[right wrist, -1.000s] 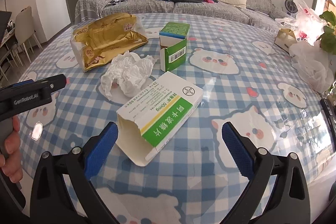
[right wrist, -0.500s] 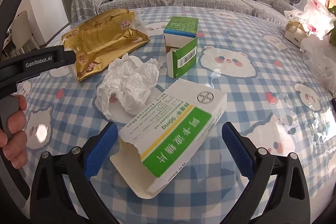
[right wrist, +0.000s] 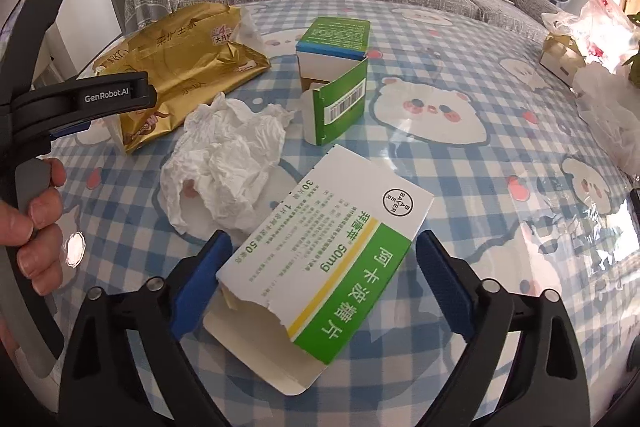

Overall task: Collect trash
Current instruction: 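Grasp the gold wrapper with the left tool while the right tool grasps the white medicine box, then carry the gold wrapper and medicine box with both tools over the trash bin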

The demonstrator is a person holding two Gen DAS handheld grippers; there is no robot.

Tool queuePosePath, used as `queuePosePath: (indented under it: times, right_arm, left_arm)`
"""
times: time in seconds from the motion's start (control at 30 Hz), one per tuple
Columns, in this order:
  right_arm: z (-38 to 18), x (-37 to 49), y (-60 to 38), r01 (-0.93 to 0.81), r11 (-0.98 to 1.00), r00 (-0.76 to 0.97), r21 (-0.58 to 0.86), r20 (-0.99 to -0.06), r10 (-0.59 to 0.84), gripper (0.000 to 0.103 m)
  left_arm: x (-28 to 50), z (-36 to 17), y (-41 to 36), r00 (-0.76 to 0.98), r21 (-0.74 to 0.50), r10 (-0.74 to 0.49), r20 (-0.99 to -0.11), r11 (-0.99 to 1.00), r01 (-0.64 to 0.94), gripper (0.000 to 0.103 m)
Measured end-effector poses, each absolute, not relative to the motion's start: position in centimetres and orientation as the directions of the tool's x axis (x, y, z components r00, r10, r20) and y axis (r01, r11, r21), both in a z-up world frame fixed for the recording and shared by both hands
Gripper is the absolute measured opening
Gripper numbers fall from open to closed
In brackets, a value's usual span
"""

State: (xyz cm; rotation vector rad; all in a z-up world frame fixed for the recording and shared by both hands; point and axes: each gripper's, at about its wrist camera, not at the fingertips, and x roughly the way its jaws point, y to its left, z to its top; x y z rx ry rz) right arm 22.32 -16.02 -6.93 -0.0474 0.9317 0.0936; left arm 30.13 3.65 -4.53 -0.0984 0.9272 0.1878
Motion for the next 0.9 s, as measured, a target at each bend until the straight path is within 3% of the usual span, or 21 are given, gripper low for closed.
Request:
queuePosePath:
  times: [0.17, 0.53, 0.9]
  right_arm:
    - [-6.9, 22.2, -17.2, -0.106, 0.994, 0.584, -0.004, -0.810, 0.058, 0.073]
    - [-7.0, 22.5, -18.4, -0.126, 0.992, 0.582, 0.012, -0.809, 0.083, 0.069]
    - [-6.9, 22.6, -18.4, -0.137, 0.990, 0.581, 0.018, -0.808, 0.095, 0.068]
  left_arm:
    - [30.8, -5.4, 3.5, 0.560, -0.009, 0.110, -0.821, 0.979, -0.205, 0.068]
    - [31.2, -5.5, 2.3, 0.560, 0.042, 0.143, -0.816, 0.981, -0.189, 0.028]
    - [30.5, -4.9, 3.1, 0.567, -0.005, 0.118, -0.815, 0.978, -0.211, 0.019]
